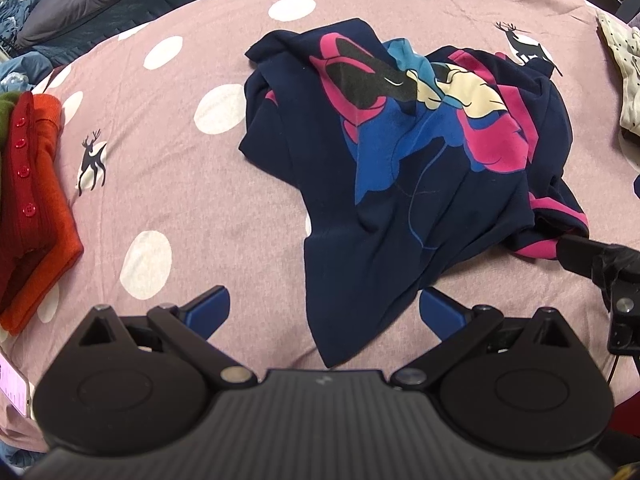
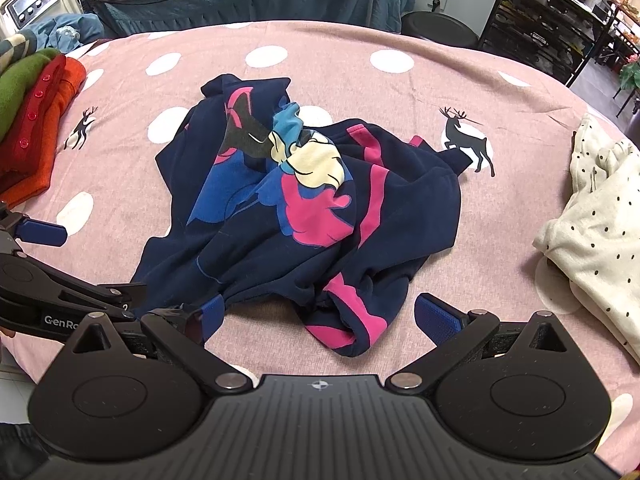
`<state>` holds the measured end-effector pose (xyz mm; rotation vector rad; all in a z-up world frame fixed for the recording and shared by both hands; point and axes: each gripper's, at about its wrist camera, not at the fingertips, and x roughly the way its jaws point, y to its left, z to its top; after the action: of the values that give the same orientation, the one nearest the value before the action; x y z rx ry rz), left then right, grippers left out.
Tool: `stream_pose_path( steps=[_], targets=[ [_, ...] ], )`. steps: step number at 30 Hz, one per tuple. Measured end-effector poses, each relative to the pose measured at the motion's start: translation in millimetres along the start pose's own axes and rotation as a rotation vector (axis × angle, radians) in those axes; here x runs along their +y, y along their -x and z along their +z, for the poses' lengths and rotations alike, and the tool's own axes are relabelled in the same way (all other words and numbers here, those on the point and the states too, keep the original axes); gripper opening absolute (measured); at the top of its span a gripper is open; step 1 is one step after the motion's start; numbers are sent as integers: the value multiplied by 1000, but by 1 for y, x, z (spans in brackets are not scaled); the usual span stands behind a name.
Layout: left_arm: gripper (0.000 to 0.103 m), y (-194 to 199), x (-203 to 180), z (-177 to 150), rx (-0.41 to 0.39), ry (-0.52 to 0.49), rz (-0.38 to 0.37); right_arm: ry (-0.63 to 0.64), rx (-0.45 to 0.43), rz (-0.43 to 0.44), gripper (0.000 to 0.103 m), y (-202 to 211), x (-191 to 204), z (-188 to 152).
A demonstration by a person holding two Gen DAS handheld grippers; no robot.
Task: Fold small clothes
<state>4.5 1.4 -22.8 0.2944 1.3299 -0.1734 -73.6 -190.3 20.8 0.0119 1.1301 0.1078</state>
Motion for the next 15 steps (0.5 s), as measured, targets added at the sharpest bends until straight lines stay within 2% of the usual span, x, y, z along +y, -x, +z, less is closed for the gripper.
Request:
stream_pose_path(
  steps=[12, 15],
  targets=[
    [103, -2, 3, 0, -7, 11, 16, 26, 14, -13, 103, -4, 1, 4],
    [103, -6, 6, -1, 0, 25, 18, 25, -8, 1, 103, -3, -1, 8]
  ],
)
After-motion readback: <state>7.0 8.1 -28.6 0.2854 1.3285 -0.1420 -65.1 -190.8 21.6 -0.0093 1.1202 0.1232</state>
